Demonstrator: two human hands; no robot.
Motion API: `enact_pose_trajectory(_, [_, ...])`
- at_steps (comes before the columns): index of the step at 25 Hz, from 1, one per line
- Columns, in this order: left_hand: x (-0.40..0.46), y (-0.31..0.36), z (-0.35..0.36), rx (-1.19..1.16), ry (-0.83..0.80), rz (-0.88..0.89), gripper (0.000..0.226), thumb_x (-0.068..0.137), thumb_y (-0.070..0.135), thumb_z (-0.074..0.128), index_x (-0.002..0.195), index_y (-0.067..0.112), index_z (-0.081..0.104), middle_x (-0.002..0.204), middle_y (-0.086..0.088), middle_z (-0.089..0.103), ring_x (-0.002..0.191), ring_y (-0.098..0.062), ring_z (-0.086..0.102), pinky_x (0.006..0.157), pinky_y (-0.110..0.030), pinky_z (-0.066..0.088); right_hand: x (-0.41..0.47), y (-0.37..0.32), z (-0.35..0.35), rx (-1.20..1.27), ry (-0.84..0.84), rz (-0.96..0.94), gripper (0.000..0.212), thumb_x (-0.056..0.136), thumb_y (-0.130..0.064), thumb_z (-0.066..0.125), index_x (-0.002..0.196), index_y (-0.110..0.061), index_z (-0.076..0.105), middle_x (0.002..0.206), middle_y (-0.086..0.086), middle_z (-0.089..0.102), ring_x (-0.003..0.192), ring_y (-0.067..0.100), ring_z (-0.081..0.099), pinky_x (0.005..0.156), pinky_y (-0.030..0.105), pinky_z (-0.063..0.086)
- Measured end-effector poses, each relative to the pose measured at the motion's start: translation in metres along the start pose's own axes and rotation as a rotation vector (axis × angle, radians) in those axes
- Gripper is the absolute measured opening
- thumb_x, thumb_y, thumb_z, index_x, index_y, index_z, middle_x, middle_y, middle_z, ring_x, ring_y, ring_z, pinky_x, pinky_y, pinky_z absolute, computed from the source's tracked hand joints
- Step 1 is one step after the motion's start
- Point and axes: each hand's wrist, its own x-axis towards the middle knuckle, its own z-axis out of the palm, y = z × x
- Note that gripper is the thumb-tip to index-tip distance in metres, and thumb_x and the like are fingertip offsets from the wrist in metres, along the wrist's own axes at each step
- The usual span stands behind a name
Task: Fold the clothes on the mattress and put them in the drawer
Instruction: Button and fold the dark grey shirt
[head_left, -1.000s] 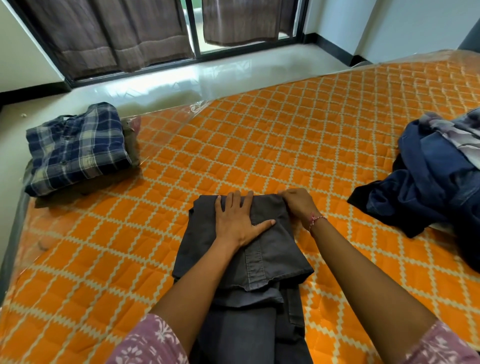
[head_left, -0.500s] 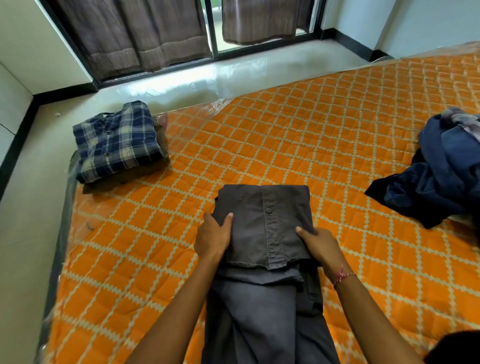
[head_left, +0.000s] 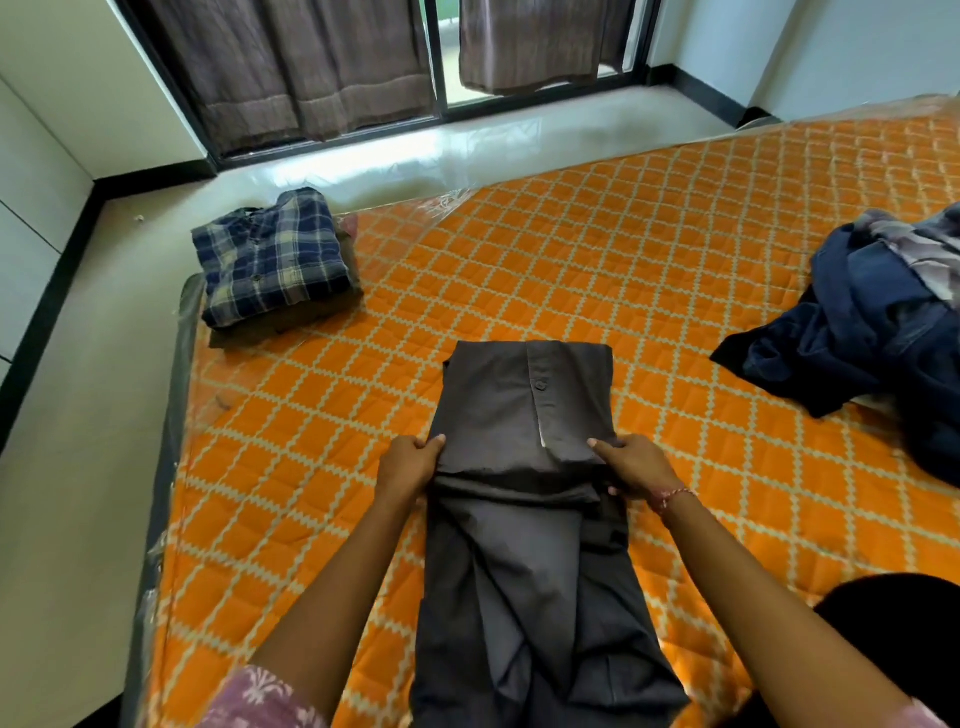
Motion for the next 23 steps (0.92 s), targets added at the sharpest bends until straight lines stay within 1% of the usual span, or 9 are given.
enact_pose_trajectory(2, [-0.011,-0.008,0.005,0.226,0.153,0.169,0.042,0.091,0.046,0.056,0.11,0.008,0.056,0.106,-0.011,0.059,0.105,-0.034,0.057,0.076,-0.039,0.042,-0.002,0.008,0.005,-0.314,0.361,-0.221,0.037,0.093,-0.042,0.055,0.102,-0.007,0.058,0.098,0.018,0.062,0.098,0.037,0.058,0.066,0.035,0.043])
enact_pose_trajectory(4, [-0.024,-0.007,0.009,0.42,0.287,0.506,0.071,0.09,0.059,0.045,0.143,0.012,0.039,0.144,-0.013,0.042,0.132,-0.033,0.04,0.097,-0.047,0.038,-0.006,0.009,0.016,-0.358,0.478,-0.461,0.058,0.092,-0.049,0.052,0.136,-0.012,0.046,0.139,0.018,0.045,0.129,0.034,0.04,0.095,0.044,0.04])
enact_pose_trajectory(6, [-0.029,-0.008,0.02,0.637,0.129,0.741,0.083,0.084,0.073,0.024,0.151,0.025,0.019,0.159,-0.008,0.012,0.147,-0.026,0.013,0.112,-0.049,0.017,-0.006,0.01,0.031,-0.484,0.25,-0.545,0.079,0.088,-0.063,0.047,0.152,-0.027,0.018,0.16,0.009,0.008,0.147,0.028,0.009,0.112,0.048,0.023])
enact_pose_trajectory(8, [-0.026,-0.02,0.032,0.781,-0.101,0.697,0.091,0.074,0.084,0.002,0.151,0.034,-0.003,0.16,0.001,-0.012,0.148,-0.018,-0.008,0.116,-0.045,0.004,-0.003,0.023,0.049,-0.71,0.095,-0.459,0.088,0.082,-0.078,0.032,0.151,-0.035,-0.003,0.16,0.002,-0.013,0.147,0.023,-0.009,0.117,0.048,0.013])
enact_pose_trajectory(12, [-0.022,-0.048,0.03,0.778,-0.096,0.703,0.102,0.062,0.082,-0.027,0.148,0.03,-0.011,0.157,0.003,-0.015,0.147,-0.013,-0.009,0.118,-0.037,0.006,-0.001,0.055,0.037,-0.82,0.065,-0.435,0.076,0.092,-0.068,0.02,0.151,-0.028,-0.005,0.16,0.001,-0.012,0.148,0.021,-0.005,0.118,0.04,0.009])
enact_pose_trajectory(15, [-0.033,-0.065,0.008,0.751,-0.128,0.887,0.073,0.094,0.06,0.004,0.149,0.016,0.022,0.156,-0.008,0.021,0.142,-0.027,0.026,0.109,-0.045,0.037,-0.015,0.086,-0.003,-0.877,0.048,-0.623,0.072,0.088,-0.061,0.007,0.151,-0.025,0.004,0.158,0.003,0.009,0.145,0.025,0.022,0.112,0.04,0.03])
enact_pose_trajectory(18, [-0.032,-0.09,-0.018,0.69,-0.04,0.922,0.052,0.093,0.007,0.037,0.145,0.015,0.036,0.152,-0.014,0.032,0.136,-0.028,0.037,0.1,-0.046,0.046,-0.04,0.106,-0.024,-1.077,0.066,-0.879,0.082,0.077,-0.03,0.039,0.152,-0.018,0.009,0.152,0.011,0.027,0.139,0.031,0.032,0.102,0.043,0.04])
enact_pose_trajectory(21, [-0.037,-0.121,-0.032,0.802,-0.094,1.1,0.065,0.096,0.039,0.038,0.152,0.019,0.012,0.158,-0.014,0.011,0.144,-0.03,0.018,0.114,-0.043,0.024,-0.058,0.115,-0.017,-1.208,-0.126,-1.169,0.096,0.068,-0.047,0.046,0.153,-0.016,0.011,0.159,0.01,0.009,0.146,0.028,0.006,0.114,0.04,0.01])
enact_pose_trajectory(23, [-0.053,-0.123,-0.031,1.023,-0.214,1.331,0.082,0.09,0.061,0.032,0.153,0.016,0.005,0.16,-0.012,-0.002,0.146,-0.031,0.007,0.117,-0.039,0.009,-0.064,0.111,-0.012,-1.329,-0.194,-1.25,0.098,0.07,-0.054,0.048,0.153,-0.018,0.011,0.16,0.012,0.006,0.147,0.029,0.006,0.116,0.043,0.009])
